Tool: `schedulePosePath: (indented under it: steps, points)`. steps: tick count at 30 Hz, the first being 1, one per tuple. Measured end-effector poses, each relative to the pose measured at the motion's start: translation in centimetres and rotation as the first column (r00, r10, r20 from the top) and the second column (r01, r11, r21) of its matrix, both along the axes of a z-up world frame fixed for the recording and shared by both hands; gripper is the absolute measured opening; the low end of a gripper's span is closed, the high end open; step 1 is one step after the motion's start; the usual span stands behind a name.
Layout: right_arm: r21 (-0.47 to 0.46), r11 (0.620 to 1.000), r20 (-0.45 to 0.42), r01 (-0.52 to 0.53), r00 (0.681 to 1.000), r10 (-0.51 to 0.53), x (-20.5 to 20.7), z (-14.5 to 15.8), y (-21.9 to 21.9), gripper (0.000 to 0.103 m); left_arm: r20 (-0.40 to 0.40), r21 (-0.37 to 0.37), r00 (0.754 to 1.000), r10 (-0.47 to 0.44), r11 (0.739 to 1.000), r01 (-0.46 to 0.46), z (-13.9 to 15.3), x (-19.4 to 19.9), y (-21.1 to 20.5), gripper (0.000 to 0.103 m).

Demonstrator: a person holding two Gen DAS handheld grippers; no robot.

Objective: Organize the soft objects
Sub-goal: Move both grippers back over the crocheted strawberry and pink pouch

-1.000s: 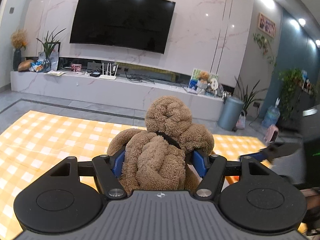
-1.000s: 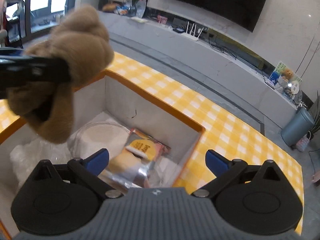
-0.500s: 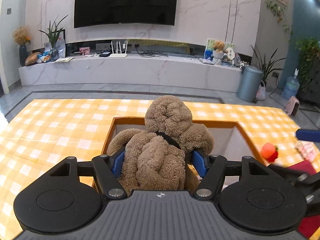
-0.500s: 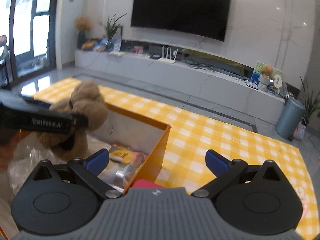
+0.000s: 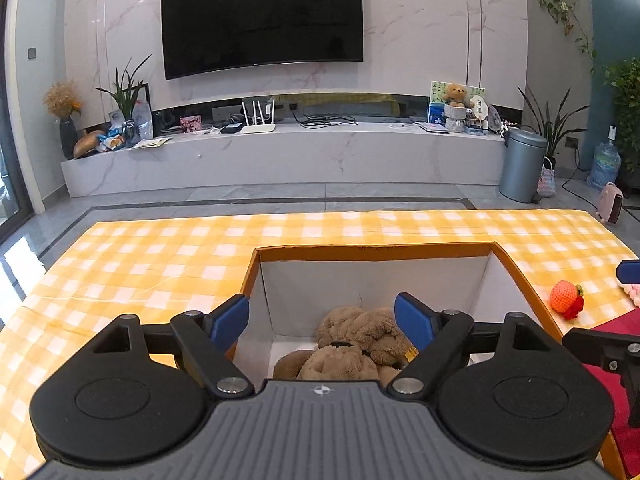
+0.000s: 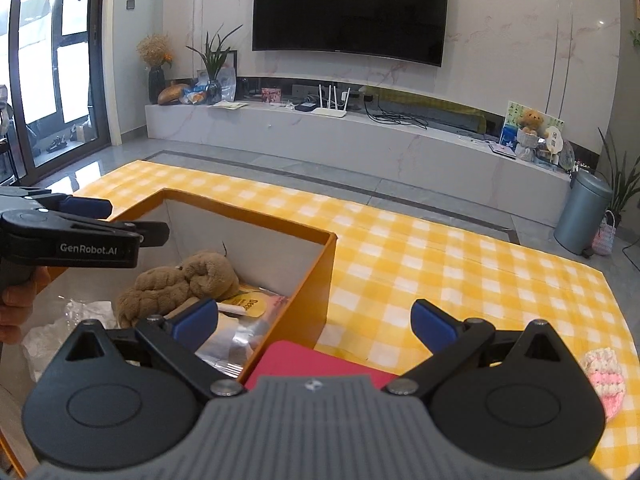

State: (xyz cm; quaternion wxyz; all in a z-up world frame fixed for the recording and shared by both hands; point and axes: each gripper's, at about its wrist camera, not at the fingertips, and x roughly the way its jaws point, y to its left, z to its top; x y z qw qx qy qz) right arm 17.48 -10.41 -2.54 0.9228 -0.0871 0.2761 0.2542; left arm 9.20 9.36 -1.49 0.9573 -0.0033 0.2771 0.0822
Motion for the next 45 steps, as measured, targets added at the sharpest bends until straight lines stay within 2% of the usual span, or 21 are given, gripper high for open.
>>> schedulePosePath:
  steps: [4, 7, 11, 17, 21, 26, 30, 35, 45]
  points:
    - [0.018, 1.000, 0.009, 0.004, 1.000, -0.004, -0.6, 0.4, -0.4, 0.101, -0.035, 0.013, 0.999, -0.002, 1.000, 0.002, 0.4, -0.1, -0.6, 0.097]
    - [0.030, 1.000, 0.011, 0.000, 1.000, 0.000, -1.1, 0.6, -0.7, 0.101, -0.018, 0.042, 1.000, -0.013, 0.999, 0.014, 0.7, -0.7, -1.3, 0.097]
    - [-0.005, 0.999, 0.005, -0.032, 0.999, 0.032, -1.9, 1.3, -1.1, 0.101, 0.004, 0.015, 0.997, -0.076, 0.997, 0.076, 1.5, -1.7, -2.2, 0.097]
    - [0.021, 1.000, 0.030, 0.020, 0.999, -0.020, -2.8, 3.7, -4.7, 0.101, 0.040, 0.074, 0.995, -0.096, 0.993, 0.093, 2.9, -3.5, -5.2, 0.097]
    - [0.017, 0.996, 0.067, 0.091, 0.994, -0.092, -3.3, 5.3, -8.2, 0.101, 0.018, 0.037, 0.998, -0.068, 0.997, 0.067, 3.6, -3.8, -6.9, 0.097]
    - [-0.022, 0.970, 0.115, 0.244, 0.964, -0.240, -3.9, 6.6, -13.5, 0.101, -0.006, 0.075, 0.993, -0.116, 0.990, 0.116, 4.0, -3.5, -10.3, 0.097]
    - [0.007, 0.939, 0.110, 0.345, 0.933, -0.344, -4.1, 6.7, -18.0, 0.101, -0.016, 0.082, 0.986, -0.164, 0.983, 0.165, 3.9, -3.4, -12.8, 0.097]
    - [0.067, 0.891, 0.062, 0.449, 0.889, -0.453, -3.6, 5.9, -22.6, 0.101, -0.063, 0.091, 0.972, -0.225, 0.969, 0.230, 2.9, -2.4, -16.3, 0.097]
    - [0.118, 0.849, -0.067, 0.515, 0.857, -0.511, -1.6, 2.4, -26.6, 0.101, -0.137, 0.131, 0.947, -0.291, 0.942, 0.309, 0.8, 0.9, -23.9, 0.097]
